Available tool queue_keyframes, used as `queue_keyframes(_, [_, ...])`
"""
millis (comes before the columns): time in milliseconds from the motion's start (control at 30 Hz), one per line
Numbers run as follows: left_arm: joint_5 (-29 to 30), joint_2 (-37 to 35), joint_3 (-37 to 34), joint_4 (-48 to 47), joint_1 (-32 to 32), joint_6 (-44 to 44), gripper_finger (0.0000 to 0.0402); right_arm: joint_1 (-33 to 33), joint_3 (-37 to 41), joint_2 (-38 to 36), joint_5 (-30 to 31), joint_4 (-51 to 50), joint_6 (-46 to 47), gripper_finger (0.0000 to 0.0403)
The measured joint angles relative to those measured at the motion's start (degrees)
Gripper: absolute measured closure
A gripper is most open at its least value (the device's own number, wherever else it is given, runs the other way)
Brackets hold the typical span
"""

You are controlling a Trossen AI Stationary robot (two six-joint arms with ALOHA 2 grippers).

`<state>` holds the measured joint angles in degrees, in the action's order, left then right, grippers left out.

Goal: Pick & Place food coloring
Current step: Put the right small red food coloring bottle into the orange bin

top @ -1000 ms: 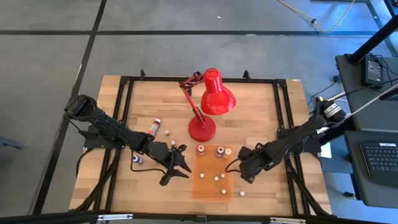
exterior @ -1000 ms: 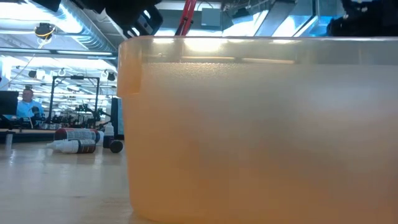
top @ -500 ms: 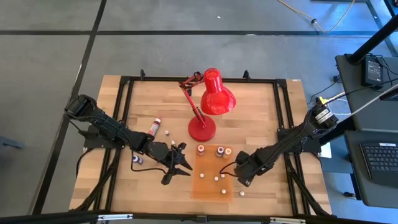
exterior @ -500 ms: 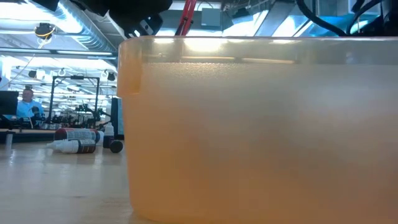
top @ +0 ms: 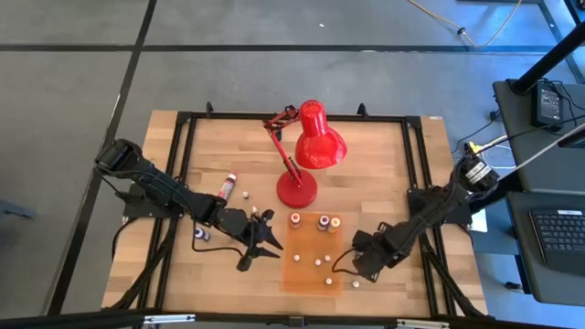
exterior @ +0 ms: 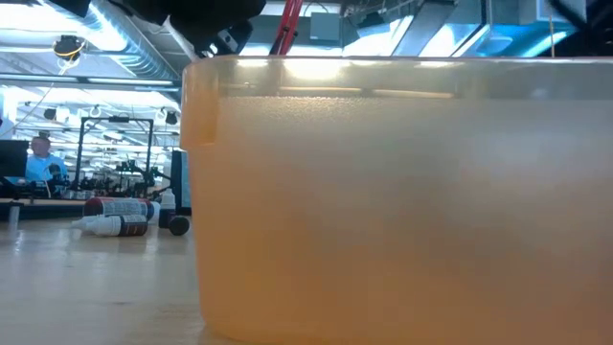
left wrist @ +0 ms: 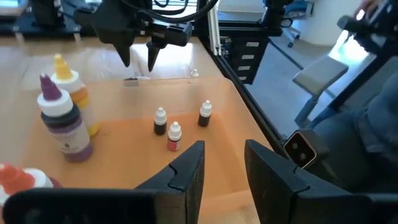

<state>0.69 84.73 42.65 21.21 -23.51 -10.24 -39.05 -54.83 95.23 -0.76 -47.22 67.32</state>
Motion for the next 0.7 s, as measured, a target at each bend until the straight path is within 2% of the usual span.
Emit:
queue_keyframes(267, [0.74,0.0,0.0,0.01,0.0,3.54,0.0292,-4.75,0.0,-0.04,8.22,-0.13,5.01,0.0187])
queue_keyframes(400, [2.89,0.0,0.0,0.0,0.0,3.54,0.0291,-8.69,0.0,-0.04,11.99,0.63,11.73,0.0187])
queue_keyframes(533, [5.85,0.0,0.0,0.0,0.0,6.12,0.0293,-13.1,0.0,-0.06,18.98,2.43,17.07,0.0187])
queue_keyframes(700, [9.56,0.0,0.0,0.0,0.0,11.64,0.0294,-17.03,0.0,-0.06,27.72,6.37,19.46,0.0187])
